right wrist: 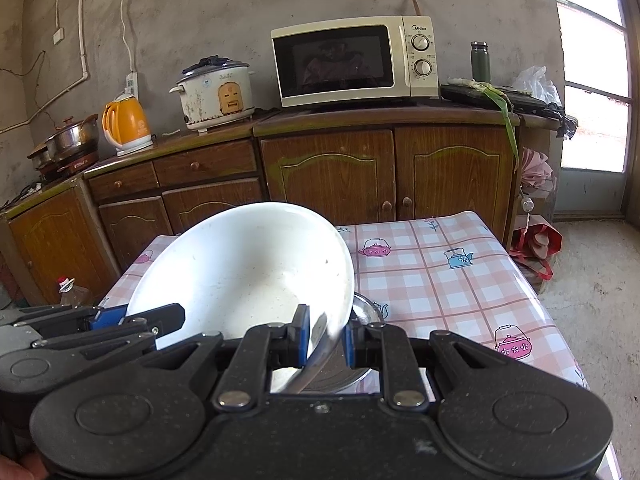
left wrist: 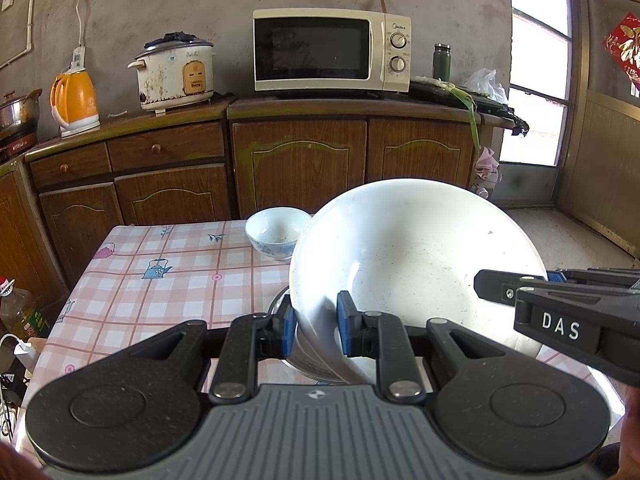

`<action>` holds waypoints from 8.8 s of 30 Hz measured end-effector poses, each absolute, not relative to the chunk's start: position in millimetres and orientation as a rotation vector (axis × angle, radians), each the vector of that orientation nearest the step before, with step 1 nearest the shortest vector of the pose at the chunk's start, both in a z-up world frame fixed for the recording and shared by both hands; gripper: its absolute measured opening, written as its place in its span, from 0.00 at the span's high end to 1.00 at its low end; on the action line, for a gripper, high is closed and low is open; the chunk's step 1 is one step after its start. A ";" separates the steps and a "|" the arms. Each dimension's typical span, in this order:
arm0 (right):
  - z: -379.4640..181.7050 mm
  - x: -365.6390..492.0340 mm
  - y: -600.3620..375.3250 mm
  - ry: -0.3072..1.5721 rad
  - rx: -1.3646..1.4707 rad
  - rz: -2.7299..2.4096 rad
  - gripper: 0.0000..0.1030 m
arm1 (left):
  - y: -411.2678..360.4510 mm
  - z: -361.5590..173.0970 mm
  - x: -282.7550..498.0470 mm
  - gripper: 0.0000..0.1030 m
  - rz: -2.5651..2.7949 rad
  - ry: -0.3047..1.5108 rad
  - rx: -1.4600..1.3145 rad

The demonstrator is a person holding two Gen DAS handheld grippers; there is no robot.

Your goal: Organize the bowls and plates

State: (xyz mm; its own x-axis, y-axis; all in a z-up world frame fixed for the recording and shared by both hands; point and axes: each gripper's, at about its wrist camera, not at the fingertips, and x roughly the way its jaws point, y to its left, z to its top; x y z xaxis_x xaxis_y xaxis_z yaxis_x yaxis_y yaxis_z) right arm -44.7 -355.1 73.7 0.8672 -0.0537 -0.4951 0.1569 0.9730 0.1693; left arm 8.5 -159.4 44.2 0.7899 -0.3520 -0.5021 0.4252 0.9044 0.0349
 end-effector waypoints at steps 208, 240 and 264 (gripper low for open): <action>-52.7 -43.8 -361.1 0.885 0.308 -0.083 0.73 | -174.6 -55.4 15.1 0.78 -0.455 0.846 0.260; -45.6 -44.4 -357.7 0.894 0.253 -0.079 0.58 | -169.7 -61.4 18.4 0.79 -0.453 0.861 0.263; -27.0 -47.5 -355.1 0.833 0.231 -0.087 0.35 | -161.8 -50.7 16.5 0.77 -0.444 0.848 0.207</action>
State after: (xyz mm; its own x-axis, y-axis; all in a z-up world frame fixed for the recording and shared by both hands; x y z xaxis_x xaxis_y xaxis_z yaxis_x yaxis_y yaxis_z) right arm -47.5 -355.1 -27.0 0.6710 0.0141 -0.7413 0.1668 0.9713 0.1695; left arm 16.5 -161.8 -50.7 0.5772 -0.2950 -0.7614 0.4571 0.8894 0.0019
